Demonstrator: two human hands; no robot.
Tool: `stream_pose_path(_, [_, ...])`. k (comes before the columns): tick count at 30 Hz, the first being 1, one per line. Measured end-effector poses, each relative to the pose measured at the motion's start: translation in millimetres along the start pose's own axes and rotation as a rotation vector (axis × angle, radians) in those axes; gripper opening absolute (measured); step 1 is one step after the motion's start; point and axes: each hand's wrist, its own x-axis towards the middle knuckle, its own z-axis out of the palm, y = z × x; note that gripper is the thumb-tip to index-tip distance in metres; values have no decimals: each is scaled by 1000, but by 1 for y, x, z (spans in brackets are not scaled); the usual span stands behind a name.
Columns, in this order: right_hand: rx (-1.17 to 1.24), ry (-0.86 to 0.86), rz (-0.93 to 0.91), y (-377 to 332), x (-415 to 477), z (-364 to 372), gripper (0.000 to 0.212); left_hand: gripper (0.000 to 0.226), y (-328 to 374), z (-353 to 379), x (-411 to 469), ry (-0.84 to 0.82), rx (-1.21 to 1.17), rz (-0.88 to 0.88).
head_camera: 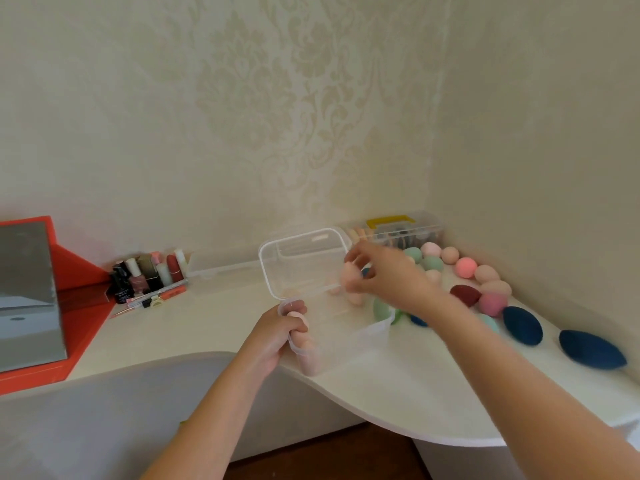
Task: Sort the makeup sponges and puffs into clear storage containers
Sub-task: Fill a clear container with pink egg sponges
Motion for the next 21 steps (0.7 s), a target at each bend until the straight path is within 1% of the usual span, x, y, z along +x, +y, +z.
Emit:
stream_pose_path(2, [-48,-125,-28,-7,6,28,33,46,-1,-3,-4,15,38,-1])
stream_pose_path(4, [-68,-204,-48,-12,11,52,34,48,0,-9,-8,31,115,-8])
stream_pose_path(7, [-84,-241,-64,-21,16,76,33,53,0,-17,-13,13,203,3])
stream_pose_path(9, [-109,-245,-48,-27,21,83,33,54,2,-23,-15,32,220,9])
stream_pose_path(12, [-276,-280,-29,-33,25,89,36,43,3,-28,-17,50,277,26])
stream_pose_path(14, [-264,-258,-5,-32,26,95,35,30,2,-28,-18,91,326,44])
stream_pose_path(15, [-220,-239,11,-31,27,99,33,28,2,-28,-18,128,356,56])
stream_pose_path(16, [-177,-212,21,-29,27,101,30,35,2,-27,-17,170,395,71])
stream_pose_path(17, [-146,-195,25,-28,28,103,29,47,2,-27,-16,224,443,80])
stream_pose_path(18, [-131,-191,27,-26,29,104,31,59,2,-27,-15,293,503,85])
stream_pose_path(19, [-122,-199,31,-25,30,104,32,67,3,-26,-16,375,575,99])
stream_pose_path(21, [-102,-240,43,-25,31,105,28,68,2,-26,-22,486,746,178])
